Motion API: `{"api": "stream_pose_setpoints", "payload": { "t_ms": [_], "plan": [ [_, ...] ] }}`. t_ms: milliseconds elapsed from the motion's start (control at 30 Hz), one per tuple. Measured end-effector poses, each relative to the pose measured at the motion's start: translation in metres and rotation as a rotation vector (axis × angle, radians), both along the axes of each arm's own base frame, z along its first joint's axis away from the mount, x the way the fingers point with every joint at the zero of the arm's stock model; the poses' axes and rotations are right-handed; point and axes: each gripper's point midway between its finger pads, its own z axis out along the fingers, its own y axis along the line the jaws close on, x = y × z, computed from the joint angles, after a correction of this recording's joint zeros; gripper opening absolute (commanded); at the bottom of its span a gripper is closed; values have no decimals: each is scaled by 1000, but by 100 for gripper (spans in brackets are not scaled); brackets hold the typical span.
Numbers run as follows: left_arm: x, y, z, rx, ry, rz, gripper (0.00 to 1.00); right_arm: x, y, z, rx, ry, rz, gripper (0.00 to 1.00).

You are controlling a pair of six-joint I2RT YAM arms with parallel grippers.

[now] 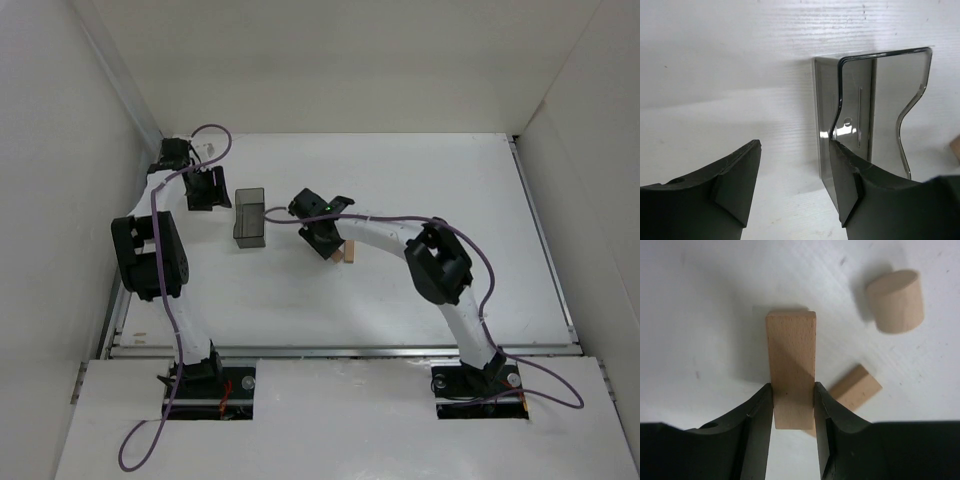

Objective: Build the wood block tower

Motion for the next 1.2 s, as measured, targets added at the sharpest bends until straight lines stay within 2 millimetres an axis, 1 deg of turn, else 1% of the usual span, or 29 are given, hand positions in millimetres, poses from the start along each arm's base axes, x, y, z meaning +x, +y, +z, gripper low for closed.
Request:
{"api": "stream_pose_setpoints", "payload": {
  "t_ms": [67, 133, 200, 267, 400, 433, 533, 700, 767, 867, 967, 1100, 1167, 1200],
  "plan": [
    [3, 1, 8, 8, -21, -4, 54, -12, -13, 4, -58, 10, 138, 1],
    [7, 2, 14, 14, -40, -9, 54, -24, -20, 8, -87, 29, 286, 1],
    [8, 2, 17, 18, -50, -12, 54, -32, -20, 10, -94, 52, 436, 1],
    [9, 3, 17, 22, -51, -12, 54, -36, -17, 11, -93, 64, 564, 1],
    [6, 3, 17, 27, -43, -16, 54, -46, -16, 4, -102, 98, 787, 1],
    [6, 4, 17, 29, -42, -16, 54, -49, -17, 0, -104, 111, 826, 1],
    [5, 5, 17, 37, -42, -14, 54, -56, -13, 0, -81, 119, 911, 1],
    [5, 7, 18, 46, -42, -11, 54, -66, -6, -4, -22, 145, 958, 3],
    [5, 7, 18, 46, -41, -10, 54, -68, -4, -4, -9, 147, 962, 8],
    [5, 7, 18, 48, -41, -9, 54, -69, -3, -4, 0, 151, 965, 12],
    [5, 7, 18, 48, -39, -9, 54, -70, -3, -6, 4, 155, 966, 20],
    [4, 7, 18, 48, -37, -9, 54, -70, -2, -8, 7, 148, 960, 52],
    [4, 7, 18, 48, -36, -9, 54, -68, -3, -8, 3, 145, 951, 55],
    [4, 7, 18, 48, -36, -9, 54, -68, -3, -8, 1, 144, 944, 61]
  ]
}}
